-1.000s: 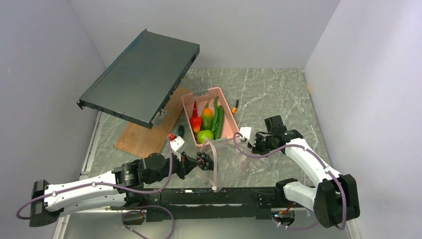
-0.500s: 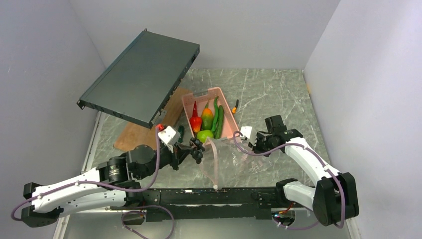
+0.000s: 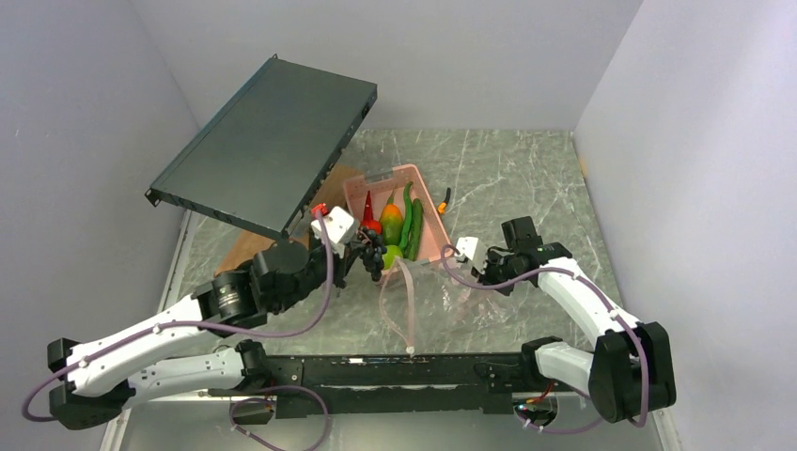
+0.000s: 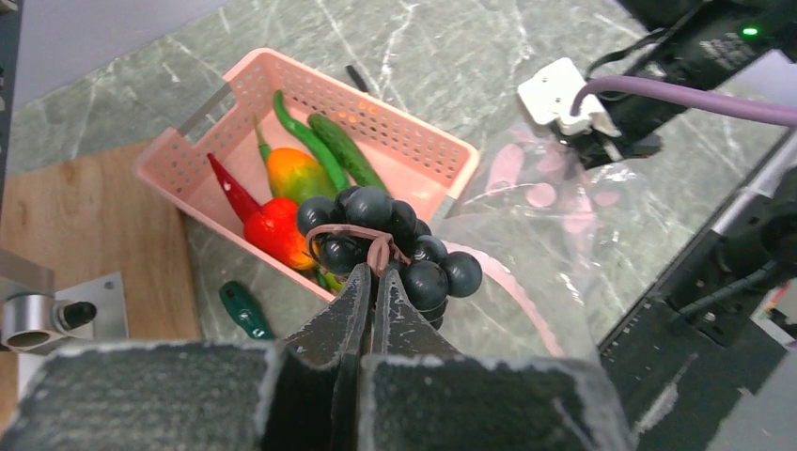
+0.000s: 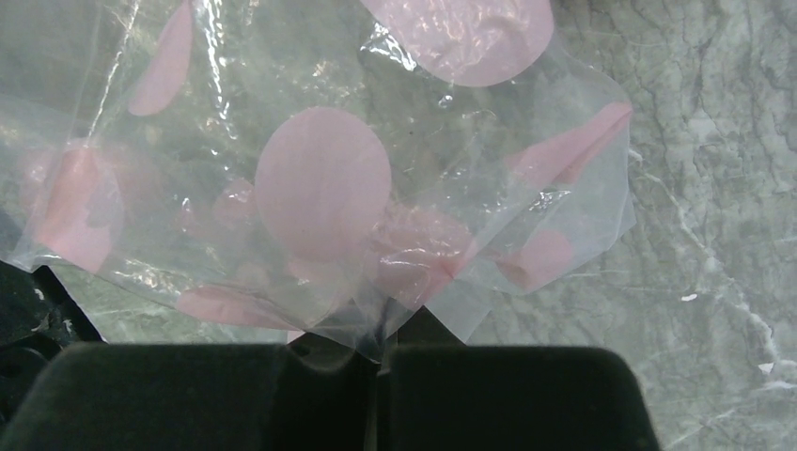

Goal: Open the zip-top bag and remove the fake food
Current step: Place the fake fruit in the bin.

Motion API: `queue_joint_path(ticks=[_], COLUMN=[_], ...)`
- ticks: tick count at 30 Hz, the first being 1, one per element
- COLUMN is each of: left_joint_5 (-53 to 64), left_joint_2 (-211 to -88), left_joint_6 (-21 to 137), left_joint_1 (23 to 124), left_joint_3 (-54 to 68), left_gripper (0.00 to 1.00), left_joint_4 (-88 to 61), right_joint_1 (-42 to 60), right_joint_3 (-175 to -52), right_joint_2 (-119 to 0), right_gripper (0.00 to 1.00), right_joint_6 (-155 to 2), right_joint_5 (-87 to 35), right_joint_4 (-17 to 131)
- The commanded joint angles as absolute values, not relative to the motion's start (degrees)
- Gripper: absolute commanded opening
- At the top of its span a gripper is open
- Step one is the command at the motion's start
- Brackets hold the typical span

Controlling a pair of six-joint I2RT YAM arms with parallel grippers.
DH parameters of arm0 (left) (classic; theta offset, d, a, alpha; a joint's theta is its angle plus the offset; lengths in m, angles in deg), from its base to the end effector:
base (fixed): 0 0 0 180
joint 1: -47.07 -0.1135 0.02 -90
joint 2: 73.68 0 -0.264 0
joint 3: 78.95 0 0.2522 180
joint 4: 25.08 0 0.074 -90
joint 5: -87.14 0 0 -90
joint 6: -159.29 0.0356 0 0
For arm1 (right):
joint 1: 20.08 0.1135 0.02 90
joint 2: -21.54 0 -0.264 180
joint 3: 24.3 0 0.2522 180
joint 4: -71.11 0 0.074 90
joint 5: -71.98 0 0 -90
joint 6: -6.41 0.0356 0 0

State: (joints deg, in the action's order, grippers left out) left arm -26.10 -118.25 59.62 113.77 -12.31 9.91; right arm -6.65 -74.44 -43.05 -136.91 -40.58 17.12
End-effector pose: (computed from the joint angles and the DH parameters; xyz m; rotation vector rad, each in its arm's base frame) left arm 0.0800 -0.1503 0.3697 0.5979 1.7157 -0.5931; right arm 0.1818 0.0575 0.1896 -1.5357 2.1490 0.3234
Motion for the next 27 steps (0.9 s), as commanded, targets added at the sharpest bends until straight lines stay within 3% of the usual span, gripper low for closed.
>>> queue_joint_path(ticks=[1, 27], left_joint_5=[-21.5, -12.7], left_joint_2=[-122.2, -152.2], left_joint_6=[62.9, 62.1], left_joint_1=[108.8, 94.4], left_joint_3=[-8.0, 6.6], left_gripper=[0.0, 0.0], left_joint_4=[6.5, -0.5], right_joint_1=[-7.7, -14.6], right_joint_3=[-76.8, -77.1], right_joint_2=[-42.7, -38.9], right_gripper=[0.0, 0.0], right_joint_6=[-136.0, -135.8], right_joint_5=[-39.0, -38.3], right_joint_4=[17.9, 17.3])
